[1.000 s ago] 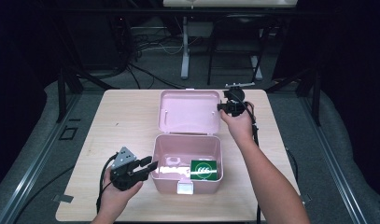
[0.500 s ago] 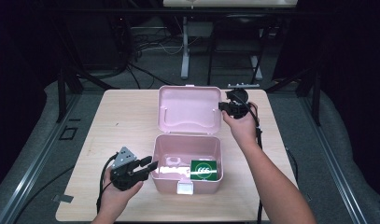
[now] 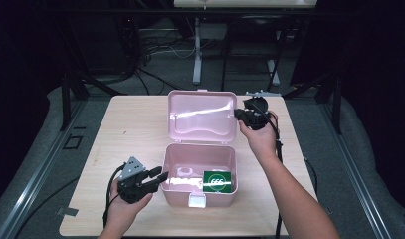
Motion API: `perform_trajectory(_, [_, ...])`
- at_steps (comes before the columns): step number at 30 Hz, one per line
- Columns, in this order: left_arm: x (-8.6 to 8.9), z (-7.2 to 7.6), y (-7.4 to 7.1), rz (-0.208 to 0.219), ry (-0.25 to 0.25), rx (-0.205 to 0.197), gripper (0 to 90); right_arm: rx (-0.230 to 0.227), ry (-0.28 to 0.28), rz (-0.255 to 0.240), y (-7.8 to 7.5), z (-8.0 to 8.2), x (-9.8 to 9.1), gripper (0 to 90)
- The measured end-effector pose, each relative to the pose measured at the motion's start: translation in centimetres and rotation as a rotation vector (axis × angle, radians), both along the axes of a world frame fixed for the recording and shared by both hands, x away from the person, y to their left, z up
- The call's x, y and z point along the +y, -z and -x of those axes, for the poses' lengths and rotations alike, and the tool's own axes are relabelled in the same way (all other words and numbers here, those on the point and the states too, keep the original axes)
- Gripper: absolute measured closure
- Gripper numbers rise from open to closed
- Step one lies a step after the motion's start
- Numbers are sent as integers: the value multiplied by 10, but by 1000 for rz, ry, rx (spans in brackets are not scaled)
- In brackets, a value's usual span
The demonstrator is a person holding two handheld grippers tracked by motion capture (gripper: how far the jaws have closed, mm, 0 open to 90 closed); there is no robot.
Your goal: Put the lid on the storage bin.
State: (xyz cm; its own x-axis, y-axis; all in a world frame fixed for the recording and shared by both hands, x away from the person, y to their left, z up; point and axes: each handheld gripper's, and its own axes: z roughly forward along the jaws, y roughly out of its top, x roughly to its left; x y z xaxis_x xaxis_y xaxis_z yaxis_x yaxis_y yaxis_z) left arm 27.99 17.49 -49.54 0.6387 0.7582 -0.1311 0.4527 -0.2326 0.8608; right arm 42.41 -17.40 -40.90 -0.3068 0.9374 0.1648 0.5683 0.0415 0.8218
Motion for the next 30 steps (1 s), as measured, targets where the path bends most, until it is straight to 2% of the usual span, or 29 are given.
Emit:
perform_trajectory(6, [1,1,0,2,3,7,655,-35,-14,-14,-3,10,-1,877])
perform_trajectory(18, [2,3,-1,4,2,12,650,-93,-39,33,-9,29,4,878])
perform_trajectory(23, [2,4,-1,2,4,12,651,-126,-44,14,-7,38,3,879])
perform_trajectory(30, [2,5,-1,3,1,10,655,-150,-50,26,-9,51,2,879])
